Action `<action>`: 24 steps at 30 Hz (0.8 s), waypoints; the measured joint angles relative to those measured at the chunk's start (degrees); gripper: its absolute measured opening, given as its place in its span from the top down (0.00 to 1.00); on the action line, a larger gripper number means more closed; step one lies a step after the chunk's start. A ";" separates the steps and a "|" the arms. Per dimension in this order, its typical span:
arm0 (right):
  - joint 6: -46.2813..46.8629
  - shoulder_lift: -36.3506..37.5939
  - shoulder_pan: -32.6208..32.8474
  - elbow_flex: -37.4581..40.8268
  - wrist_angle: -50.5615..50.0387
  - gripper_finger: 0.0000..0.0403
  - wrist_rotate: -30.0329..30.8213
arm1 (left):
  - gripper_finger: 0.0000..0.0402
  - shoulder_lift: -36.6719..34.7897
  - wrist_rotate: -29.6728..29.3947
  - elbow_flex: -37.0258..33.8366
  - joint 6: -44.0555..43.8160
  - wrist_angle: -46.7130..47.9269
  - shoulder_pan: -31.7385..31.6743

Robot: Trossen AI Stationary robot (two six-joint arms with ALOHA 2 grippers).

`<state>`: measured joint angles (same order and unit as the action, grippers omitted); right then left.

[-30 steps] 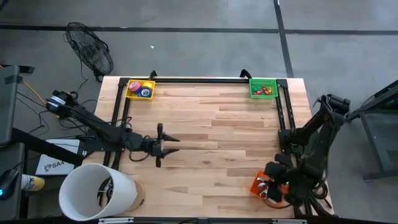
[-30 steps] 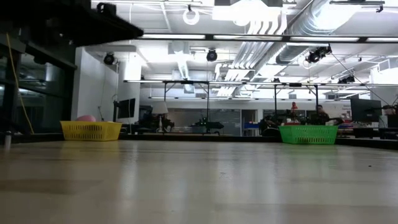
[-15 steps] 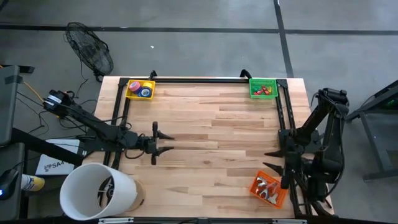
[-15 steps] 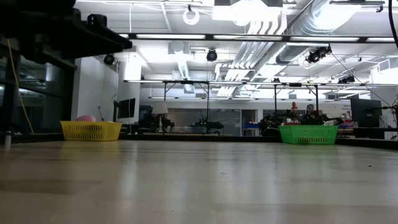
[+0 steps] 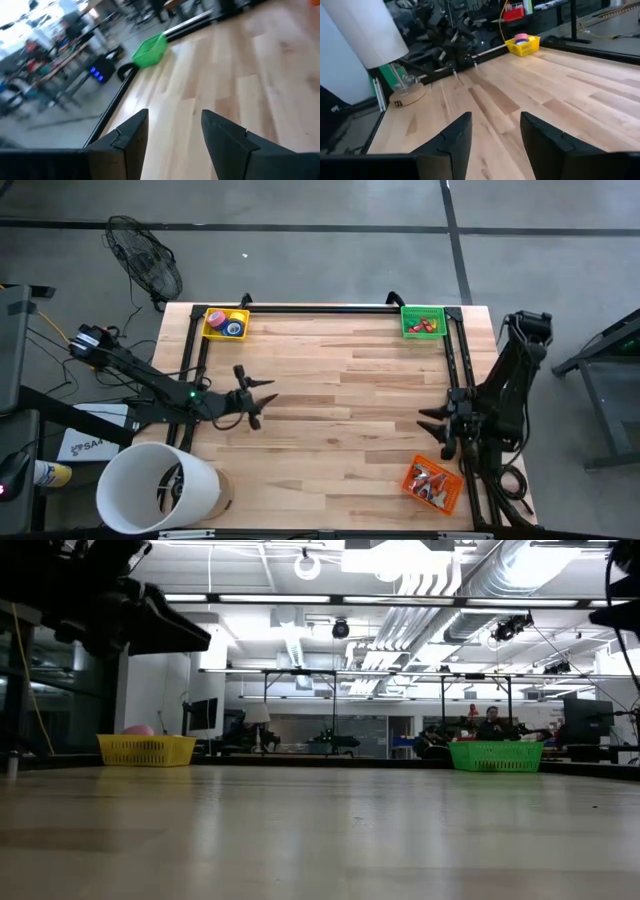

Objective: Pick and place Stapler, Stapler remover, tape
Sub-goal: Return to Home Position

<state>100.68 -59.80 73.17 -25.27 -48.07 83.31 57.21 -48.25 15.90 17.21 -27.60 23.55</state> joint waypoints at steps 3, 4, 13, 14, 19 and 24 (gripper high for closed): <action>-1.70 4.16 -0.02 2.87 1.04 0.61 0.32 | 0.56 0.00 7.74 0.00 4.10 -1.87 -2.38; -2.57 5.26 -0.02 3.44 2.04 0.61 -0.02 | 0.56 0.00 11.18 0.00 5.36 -2.43 -3.69; -45.59 8.74 -1.90 2.84 47.32 0.61 -18.10 | 0.56 0.00 31.77 0.04 9.22 -2.61 -12.08; -54.02 8.12 -3.05 2.82 55.00 0.61 -20.84 | 0.56 0.00 32.81 0.04 9.46 -2.81 -12.43; -86.99 4.04 -13.25 2.82 79.99 0.61 -39.48 | 0.56 0.00 38.64 -0.02 11.15 -5.73 -13.66; -96.18 1.68 -29.43 4.73 86.81 0.61 -60.93 | 0.56 -0.06 44.40 -4.08 13.00 -16.02 -13.86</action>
<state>4.50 -58.12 43.74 -20.54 38.75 22.38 57.15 -3.85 11.82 30.22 -43.62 9.69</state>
